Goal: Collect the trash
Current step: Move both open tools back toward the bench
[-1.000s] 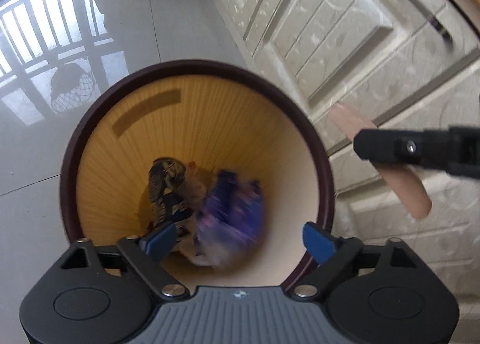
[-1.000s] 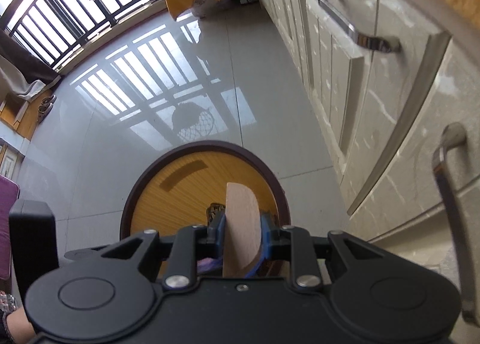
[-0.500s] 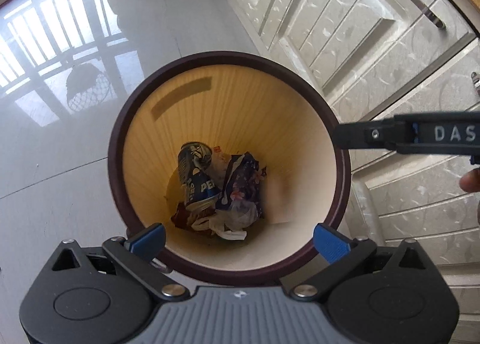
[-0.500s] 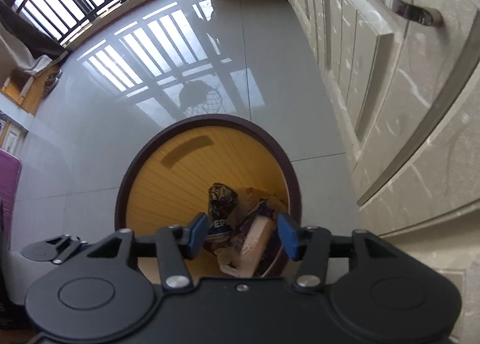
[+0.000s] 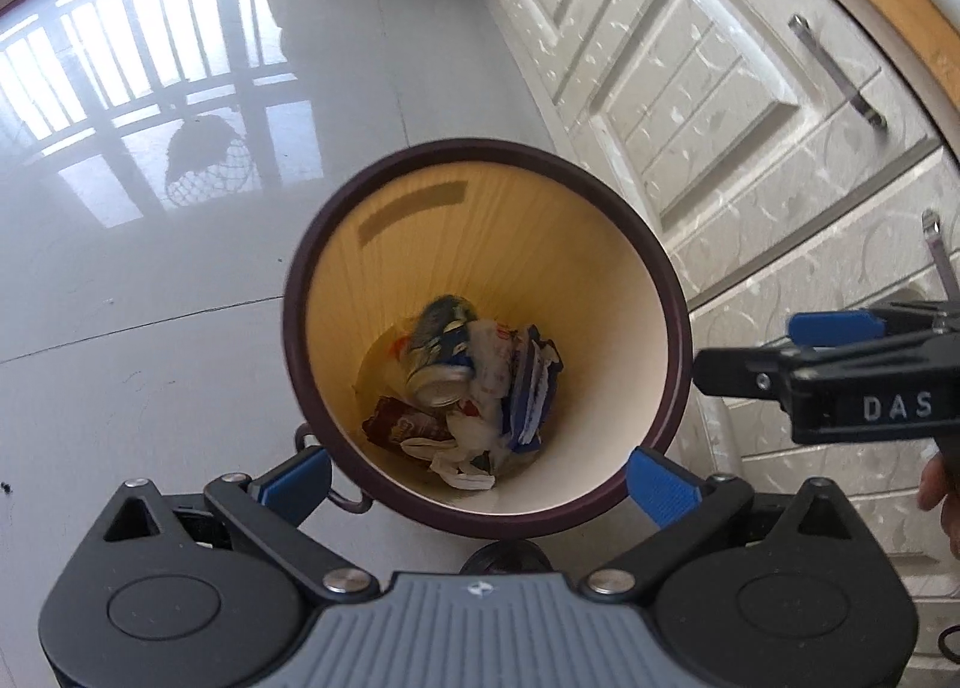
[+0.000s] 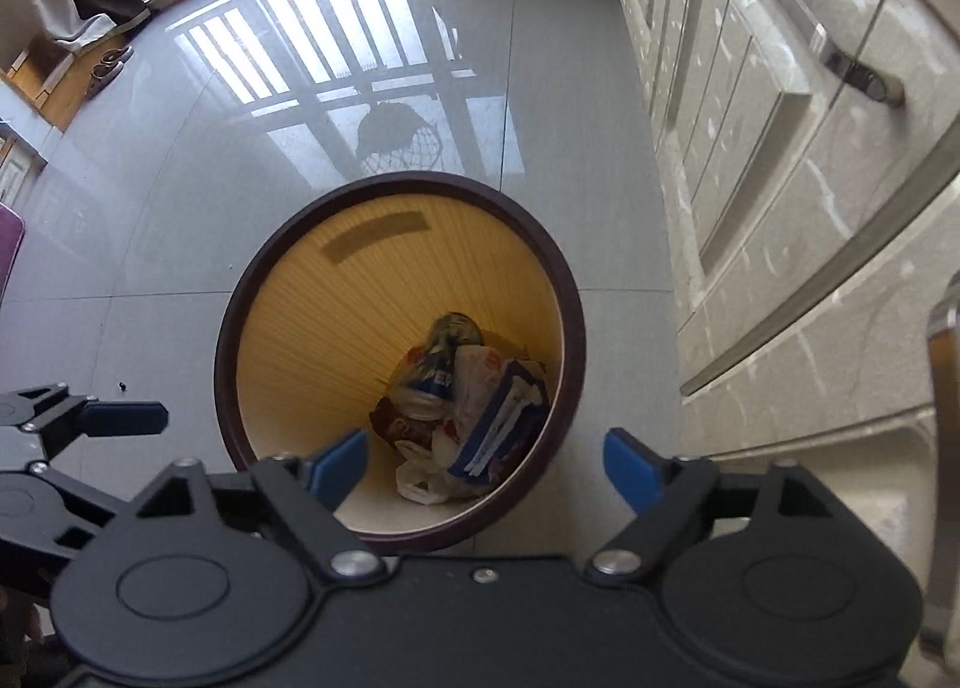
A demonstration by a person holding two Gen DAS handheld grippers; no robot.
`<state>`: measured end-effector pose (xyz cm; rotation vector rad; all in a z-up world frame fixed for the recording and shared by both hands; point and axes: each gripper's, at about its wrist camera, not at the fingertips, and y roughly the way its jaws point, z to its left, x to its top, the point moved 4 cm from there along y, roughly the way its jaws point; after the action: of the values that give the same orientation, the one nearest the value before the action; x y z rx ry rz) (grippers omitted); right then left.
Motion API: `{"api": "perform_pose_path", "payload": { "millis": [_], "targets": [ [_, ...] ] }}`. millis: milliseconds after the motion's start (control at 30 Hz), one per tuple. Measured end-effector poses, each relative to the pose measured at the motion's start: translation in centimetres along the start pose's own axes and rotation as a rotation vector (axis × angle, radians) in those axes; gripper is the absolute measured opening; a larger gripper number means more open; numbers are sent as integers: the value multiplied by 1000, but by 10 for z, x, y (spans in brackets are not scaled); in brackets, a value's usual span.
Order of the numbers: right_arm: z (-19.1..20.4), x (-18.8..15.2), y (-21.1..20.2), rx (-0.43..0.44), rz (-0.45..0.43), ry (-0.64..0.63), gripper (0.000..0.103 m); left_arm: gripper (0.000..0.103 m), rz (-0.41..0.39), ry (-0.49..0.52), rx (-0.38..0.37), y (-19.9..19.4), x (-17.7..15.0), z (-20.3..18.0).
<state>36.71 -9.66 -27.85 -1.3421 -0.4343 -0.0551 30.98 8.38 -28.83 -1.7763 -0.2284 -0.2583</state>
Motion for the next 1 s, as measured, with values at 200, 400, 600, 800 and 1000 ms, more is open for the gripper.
{"api": "perform_pose_path", "payload": {
  "millis": [200,400,600,800,1000],
  "targets": [
    [5,-2,-17,-10,-18,-20,103,103,-16,-37,20,-19,-2,6],
    [13,-3,-35,-29,-34,-57,103,103,-35,-66,40,-41,-8,13],
    [15,-7,-52,-49,-52,-80,103,103,-48,-89,72,-63,-11,16],
    [16,-12,-73,-64,-74,-90,103,103,-67,-113,94,-84,-15,18],
    [18,-13,-95,-69,-104,-96,103,103,-87,-127,109,-102,-18,17]
  ]
}}
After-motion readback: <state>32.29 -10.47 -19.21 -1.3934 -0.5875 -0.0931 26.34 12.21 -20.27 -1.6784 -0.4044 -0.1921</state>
